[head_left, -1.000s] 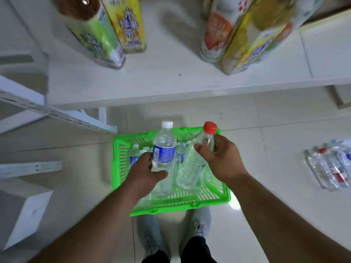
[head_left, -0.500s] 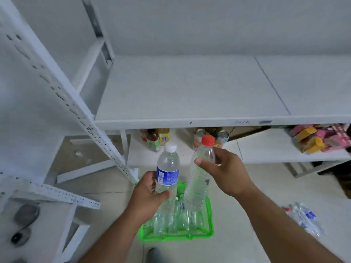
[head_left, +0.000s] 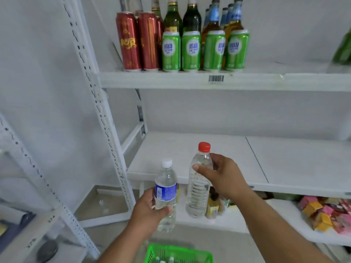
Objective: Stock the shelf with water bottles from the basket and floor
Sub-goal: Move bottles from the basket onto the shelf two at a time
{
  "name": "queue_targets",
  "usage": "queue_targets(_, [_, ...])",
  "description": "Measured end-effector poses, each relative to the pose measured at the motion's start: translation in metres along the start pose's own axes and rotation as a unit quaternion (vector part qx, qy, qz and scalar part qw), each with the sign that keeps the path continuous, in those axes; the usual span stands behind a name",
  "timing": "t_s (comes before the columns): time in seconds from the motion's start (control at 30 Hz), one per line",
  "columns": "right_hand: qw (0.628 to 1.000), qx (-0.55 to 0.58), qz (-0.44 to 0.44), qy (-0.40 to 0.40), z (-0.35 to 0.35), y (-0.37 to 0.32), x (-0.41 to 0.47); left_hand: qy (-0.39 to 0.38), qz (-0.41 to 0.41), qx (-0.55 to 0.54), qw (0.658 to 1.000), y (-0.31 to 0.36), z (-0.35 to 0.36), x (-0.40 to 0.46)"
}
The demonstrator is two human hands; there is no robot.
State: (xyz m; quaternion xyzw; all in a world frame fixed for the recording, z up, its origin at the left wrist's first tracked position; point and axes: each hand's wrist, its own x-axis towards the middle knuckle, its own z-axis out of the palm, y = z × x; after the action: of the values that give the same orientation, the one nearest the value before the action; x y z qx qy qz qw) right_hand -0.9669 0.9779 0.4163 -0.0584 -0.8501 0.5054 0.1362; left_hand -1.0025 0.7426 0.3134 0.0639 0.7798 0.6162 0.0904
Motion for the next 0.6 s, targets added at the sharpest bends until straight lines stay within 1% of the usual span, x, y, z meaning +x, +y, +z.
queue_targets(0.17, [1.000, 0.003, -0.007, 0.004, -0.007, -0.008, 0.017, 0.016, 0.001, -0.002, 1.000, 0.024, -0.002, 0.014])
queue_targets(0.3, [0.999, -0.031, -0.011, 0.007, -0.003, -0.008, 0.038, 0.015, 0.001, -0.005, 1.000, 0.025, -0.006, 0.035])
queue_targets(0.43, [0.999, -0.046, -0.001, 0.016, 0.009, -0.004, 0.068, 0.009, 0.006, -0.006, 1.000, 0.023, -0.010, 0.061])
queue_targets(0.6, [0.998, -0.054, 0.014, 0.003, 0.036, 0.000, 0.119, 0.018, 0.007, 0.009, 1.000, 0.021, -0.024, 0.110])
